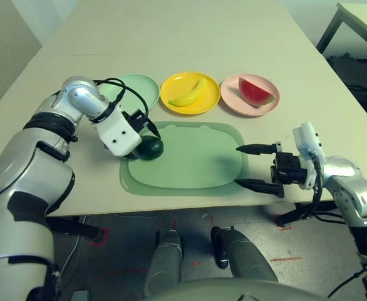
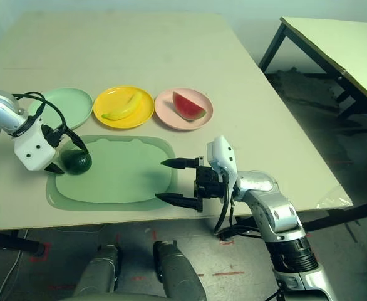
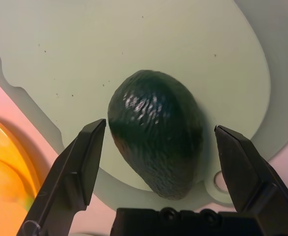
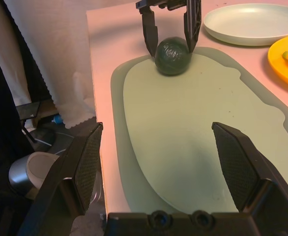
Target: Place the fruits into color-matched plates.
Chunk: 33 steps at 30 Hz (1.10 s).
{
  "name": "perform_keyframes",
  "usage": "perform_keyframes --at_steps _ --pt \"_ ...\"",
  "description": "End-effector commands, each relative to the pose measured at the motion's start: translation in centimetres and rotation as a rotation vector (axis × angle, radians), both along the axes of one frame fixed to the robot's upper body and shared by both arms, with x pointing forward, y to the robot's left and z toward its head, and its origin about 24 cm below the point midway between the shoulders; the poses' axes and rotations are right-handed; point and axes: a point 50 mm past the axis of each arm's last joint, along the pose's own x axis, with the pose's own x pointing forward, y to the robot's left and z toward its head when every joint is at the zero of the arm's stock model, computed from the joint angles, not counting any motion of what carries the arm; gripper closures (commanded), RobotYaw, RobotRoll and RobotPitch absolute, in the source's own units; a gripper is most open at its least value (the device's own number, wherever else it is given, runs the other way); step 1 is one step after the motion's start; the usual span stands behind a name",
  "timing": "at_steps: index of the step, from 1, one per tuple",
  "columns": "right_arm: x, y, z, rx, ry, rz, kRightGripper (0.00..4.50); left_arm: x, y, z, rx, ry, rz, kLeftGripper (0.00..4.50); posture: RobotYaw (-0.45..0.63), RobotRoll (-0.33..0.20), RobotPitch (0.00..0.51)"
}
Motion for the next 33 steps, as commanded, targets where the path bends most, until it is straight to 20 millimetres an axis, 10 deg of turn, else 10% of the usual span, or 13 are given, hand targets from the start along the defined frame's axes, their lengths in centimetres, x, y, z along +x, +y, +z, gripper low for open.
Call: perform_keyframes --at_steps 1,33 --pt "-0.2 0.0 -0.2 -0.009 0.004 0.014 0.03 0.0 0.0 -0.1 -0.024 0.022 0.023 0.0 -0.18 0.0 0.158" --pt "-0.1 0.2 -0.3 -0.009 0.012 0.033 0.03 -0.1 -0.5 -1.2 -0.03 0.094 0.051 0.0 -0.17 0.0 0.155"
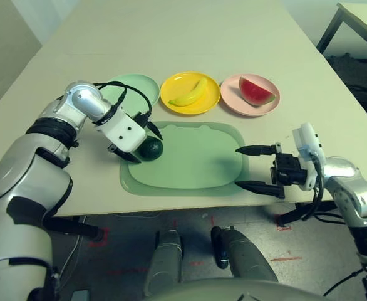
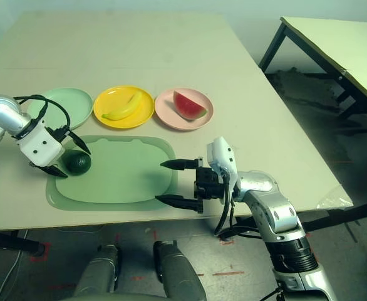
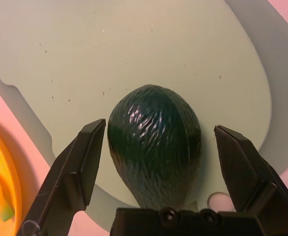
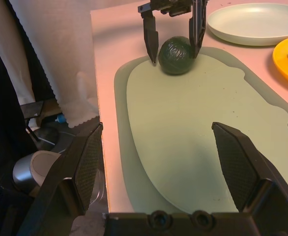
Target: Place the fruits into color-matched plates.
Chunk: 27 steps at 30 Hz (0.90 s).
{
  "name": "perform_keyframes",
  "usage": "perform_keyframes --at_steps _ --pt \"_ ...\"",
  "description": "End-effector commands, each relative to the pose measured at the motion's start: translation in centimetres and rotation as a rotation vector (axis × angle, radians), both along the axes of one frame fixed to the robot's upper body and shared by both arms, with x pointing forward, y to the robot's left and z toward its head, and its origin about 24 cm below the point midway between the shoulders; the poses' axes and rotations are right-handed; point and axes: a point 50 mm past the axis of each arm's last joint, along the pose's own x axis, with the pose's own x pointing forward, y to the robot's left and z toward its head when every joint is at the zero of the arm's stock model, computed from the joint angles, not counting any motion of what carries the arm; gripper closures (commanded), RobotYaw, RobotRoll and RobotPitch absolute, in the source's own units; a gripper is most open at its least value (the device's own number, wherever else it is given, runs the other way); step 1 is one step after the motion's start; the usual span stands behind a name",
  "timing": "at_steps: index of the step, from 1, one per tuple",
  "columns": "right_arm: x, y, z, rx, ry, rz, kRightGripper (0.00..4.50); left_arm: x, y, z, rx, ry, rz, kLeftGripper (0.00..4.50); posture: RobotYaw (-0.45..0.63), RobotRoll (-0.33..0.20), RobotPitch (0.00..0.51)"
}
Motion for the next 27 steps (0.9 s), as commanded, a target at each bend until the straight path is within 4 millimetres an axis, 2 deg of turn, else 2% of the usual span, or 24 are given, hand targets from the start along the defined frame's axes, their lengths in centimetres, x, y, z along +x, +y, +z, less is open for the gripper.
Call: perform_keyframes --at_steps 1,19,22,24,25,27 --pt "-0.23 0.29 -0.36 -0.008 0.013 0.021 0.03 -0.08 -0.17 -0.45 0.0 0.019 -0.006 0.0 -0.17 0.0 0.154" --pt "-0.5 0.71 -0.52 -0.006 0.017 0.037 0.03 0.07 -0.45 -0.47 -0.016 0.028 0.003 0.0 -0.17 0.0 0.153" --pt "-0.51 0.73 -0.51 -0.006 0.018 0.038 0.0 0.09 -0.42 -0.53 -0.018 0.038 0.014 0.64 -0.17 0.0 0.153" --pt "-0.52 0.76 -0.49 -0.005 0.019 0.038 0.0 0.1 -0.4 -0.56 -0.014 0.041 0.017 1.29 -0.17 0.0 0.153" --pt "-0.55 0.77 -0.5 -0.005 0.02 0.039 0.0 0.11 -0.38 -0.55 -0.011 0.04 0.018 1.46 -0.17 0.0 0.154" --pt "-0.57 0.77 -0.49 -0.006 0.021 0.04 0.0 0.13 -0.35 -0.5 -0.008 0.039 0.019 1.46 -0.17 0.0 0.154"
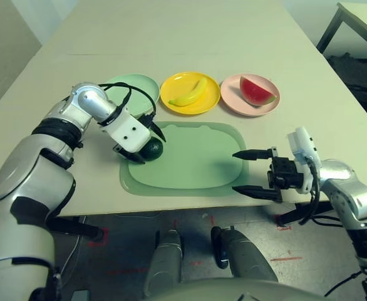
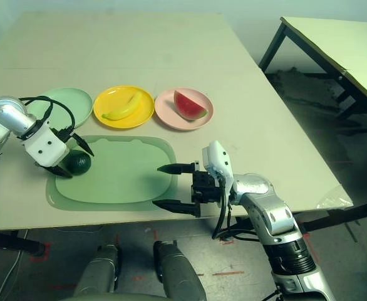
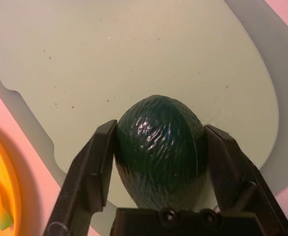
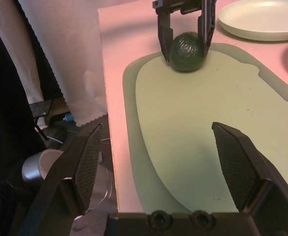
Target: Place the fruits into color-matched plates.
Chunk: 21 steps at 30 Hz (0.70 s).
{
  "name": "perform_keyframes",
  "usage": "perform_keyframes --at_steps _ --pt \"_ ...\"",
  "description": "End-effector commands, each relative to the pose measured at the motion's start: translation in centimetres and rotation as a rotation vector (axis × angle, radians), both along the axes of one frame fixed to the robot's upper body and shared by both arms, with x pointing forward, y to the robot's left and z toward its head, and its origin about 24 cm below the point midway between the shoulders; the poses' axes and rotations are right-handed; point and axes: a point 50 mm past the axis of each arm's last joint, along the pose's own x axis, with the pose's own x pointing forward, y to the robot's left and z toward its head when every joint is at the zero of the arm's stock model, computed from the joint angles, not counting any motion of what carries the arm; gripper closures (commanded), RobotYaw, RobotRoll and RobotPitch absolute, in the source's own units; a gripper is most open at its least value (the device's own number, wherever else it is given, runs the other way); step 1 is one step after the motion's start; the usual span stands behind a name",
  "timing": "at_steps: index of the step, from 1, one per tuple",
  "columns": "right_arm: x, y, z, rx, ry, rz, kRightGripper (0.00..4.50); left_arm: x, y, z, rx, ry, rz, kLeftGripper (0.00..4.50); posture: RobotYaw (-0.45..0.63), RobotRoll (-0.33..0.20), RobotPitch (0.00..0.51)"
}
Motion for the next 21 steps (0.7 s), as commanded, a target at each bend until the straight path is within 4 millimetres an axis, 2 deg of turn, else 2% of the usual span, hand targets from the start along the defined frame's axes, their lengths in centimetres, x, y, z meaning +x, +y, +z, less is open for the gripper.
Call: perform_keyframes --at_steps 1,7,16,21 --pt "-0.2 0.2 0.1 -0.003 -0.001 0.014 0.0 -0.1 0.2 -0.3 0.008 0.016 0.004 1.46 -0.17 0.0 0.155" --pt "-0.1 0.3 0.1 0.001 -0.003 0.012 0.0 0.0 0.3 0.0 0.012 0.016 0.018 1.46 -0.17 0.0 0.155" --pt "0.0 1.0 0.4 0.099 0.017 -0.04 0.0 1.0 3.2 4.7 -0.004 -0.096 0.224 1.46 -0.15 0.0 0.155" --pt "0.7 1.5 0.9 0.173 -0.023 -0.144 0.0 1.4 4.2 6.0 -0.009 -0.166 0.341 1.46 -0.15 0.0 0.16"
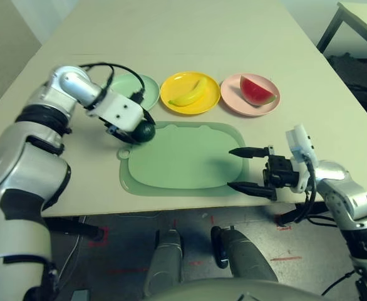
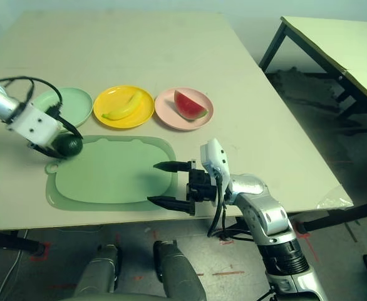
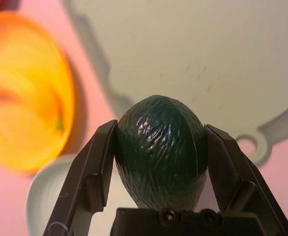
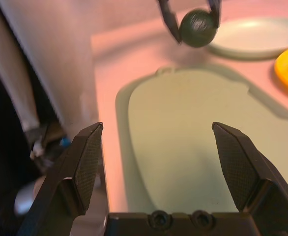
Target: Place the fruits into color-matched plates.
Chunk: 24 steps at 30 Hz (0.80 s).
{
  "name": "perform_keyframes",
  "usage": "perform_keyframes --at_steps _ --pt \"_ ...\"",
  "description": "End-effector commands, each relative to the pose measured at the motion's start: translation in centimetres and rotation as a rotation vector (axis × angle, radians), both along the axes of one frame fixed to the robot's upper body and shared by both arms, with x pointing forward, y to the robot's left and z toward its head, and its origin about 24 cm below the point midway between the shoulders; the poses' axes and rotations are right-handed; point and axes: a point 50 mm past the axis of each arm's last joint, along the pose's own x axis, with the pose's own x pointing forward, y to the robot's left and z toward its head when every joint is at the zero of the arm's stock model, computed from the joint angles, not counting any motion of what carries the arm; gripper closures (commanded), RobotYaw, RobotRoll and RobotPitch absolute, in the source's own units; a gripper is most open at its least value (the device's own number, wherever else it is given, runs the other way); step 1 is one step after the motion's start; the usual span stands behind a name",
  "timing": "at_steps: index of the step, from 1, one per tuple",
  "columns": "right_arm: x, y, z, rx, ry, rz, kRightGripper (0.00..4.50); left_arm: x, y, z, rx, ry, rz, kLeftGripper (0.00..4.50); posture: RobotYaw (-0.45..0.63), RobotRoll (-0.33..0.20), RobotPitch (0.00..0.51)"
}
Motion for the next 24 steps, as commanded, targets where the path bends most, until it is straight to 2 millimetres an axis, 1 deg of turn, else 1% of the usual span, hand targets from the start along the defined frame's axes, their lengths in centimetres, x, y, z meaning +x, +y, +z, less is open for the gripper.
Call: perform_keyframes --at_steps 1,3,5,11,18,20,24 --pt "0.6 0.1 0.6 0.036 -0.059 -0.109 0.0 0.3 0.9 0.3 0.017 -0.042 0.095 1.46 -0.15 0.0 0.16" --pt "1.0 0.2 0.5 0.018 -0.103 -0.176 0.0 0.8 1.1 0.2 0.045 -0.087 0.149 1.46 -0.17 0.0 0.164" --pt "1.0 0.3 0.2 0.014 -0.117 -0.198 0.0 1.3 1.4 -0.2 0.114 -0.15 0.202 1.46 -0.18 0.0 0.168" --pt "0.2 -0.1 -0.4 0.0 -0.108 -0.211 0.0 3.0 1.5 -1.3 0.173 -0.312 0.338 1.46 -0.22 0.0 0.176" --pt "-0.6 -0.2 -0.5 0.002 -0.086 -0.216 0.0 4.3 1.8 -2.9 0.235 -0.475 0.42 1.46 -0.24 0.0 0.185" --pt "-0.8 -0.2 -0.4 0.006 -0.082 -0.22 0.0 4.5 1.8 -3.4 0.249 -0.501 0.424 1.46 -0.24 0.0 0.187" --pt "-0.8 -0.5 -0.2 0.002 -0.082 -0.23 0.0 4.4 1.9 -4.5 0.253 -0.496 0.437 1.46 -0.25 0.0 0.189"
